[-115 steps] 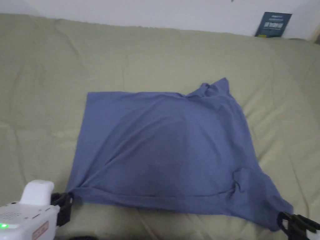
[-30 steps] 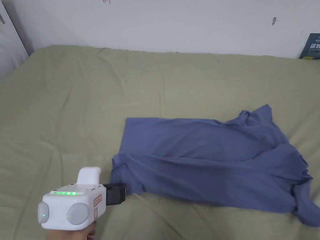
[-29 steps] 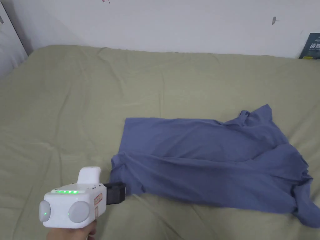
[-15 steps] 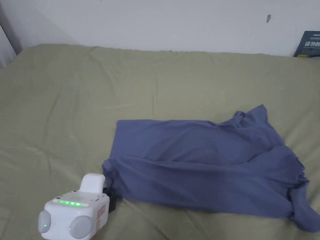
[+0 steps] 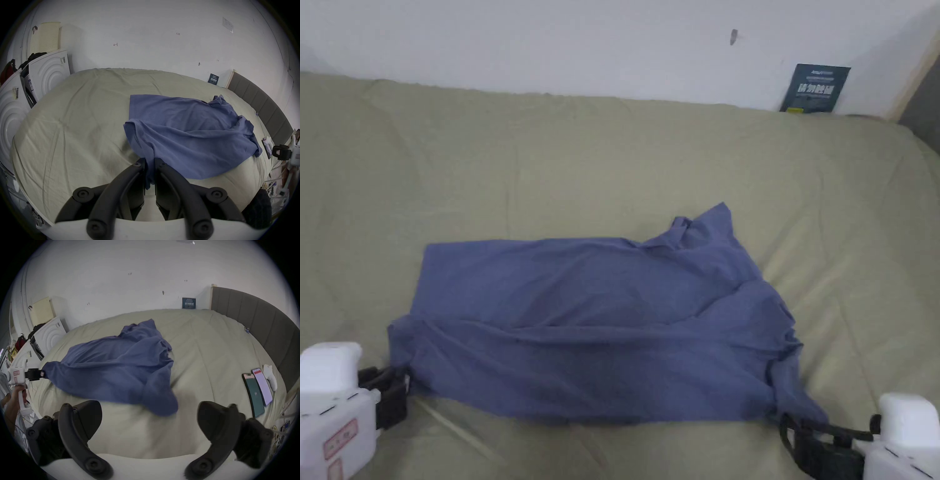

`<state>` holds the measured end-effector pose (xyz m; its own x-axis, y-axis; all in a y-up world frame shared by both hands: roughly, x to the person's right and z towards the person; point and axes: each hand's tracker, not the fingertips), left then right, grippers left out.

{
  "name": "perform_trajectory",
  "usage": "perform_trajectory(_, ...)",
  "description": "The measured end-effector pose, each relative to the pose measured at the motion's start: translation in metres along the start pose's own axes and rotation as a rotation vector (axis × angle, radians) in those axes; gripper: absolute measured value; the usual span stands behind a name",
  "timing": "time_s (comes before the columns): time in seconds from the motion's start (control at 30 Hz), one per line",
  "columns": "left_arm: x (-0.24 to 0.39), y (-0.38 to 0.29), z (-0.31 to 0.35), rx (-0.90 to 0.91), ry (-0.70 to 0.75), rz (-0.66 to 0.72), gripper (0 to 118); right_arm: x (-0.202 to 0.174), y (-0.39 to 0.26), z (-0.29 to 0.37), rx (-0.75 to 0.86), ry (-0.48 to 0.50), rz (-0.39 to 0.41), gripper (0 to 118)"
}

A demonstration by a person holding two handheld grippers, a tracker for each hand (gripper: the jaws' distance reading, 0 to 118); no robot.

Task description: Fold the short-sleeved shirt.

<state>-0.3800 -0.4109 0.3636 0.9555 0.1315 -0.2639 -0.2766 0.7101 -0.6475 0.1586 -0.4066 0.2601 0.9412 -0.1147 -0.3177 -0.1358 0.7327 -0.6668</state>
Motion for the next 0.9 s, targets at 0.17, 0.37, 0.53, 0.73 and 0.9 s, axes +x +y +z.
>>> perform_trajectory(0.17, 0.005, -0.001, 0.0, -0.021, 0.007, 0.011, 10, 0.022, 0.018, -0.077, -0.153, -0.072, 0.029, 118)
perform_trajectory(0.37, 0.008, -0.006, -0.011, -0.061, 0.007, 0.019, 9, -0.003, 0.013, -0.109, -0.297, -0.046, 0.1, 53)
perform_trajectory(0.53, 0.002, -0.008, -0.022, -0.104, -0.012, 0.041, 7, -0.015, 0.028, -0.086, -0.276, -0.045, 0.109, 10)
perform_trajectory(0.73, -0.007, 0.021, 0.028, -0.037, -0.067, 0.075, 6, -0.015, 0.065, -0.025, -0.183, 0.032, 0.065, 10)
perform_trajectory(0.9, -0.001, 0.035, 0.077, -0.004, -0.106, 0.058, 6, -0.013, 0.082, 0.03, -0.141, 0.076, 0.078, 10)
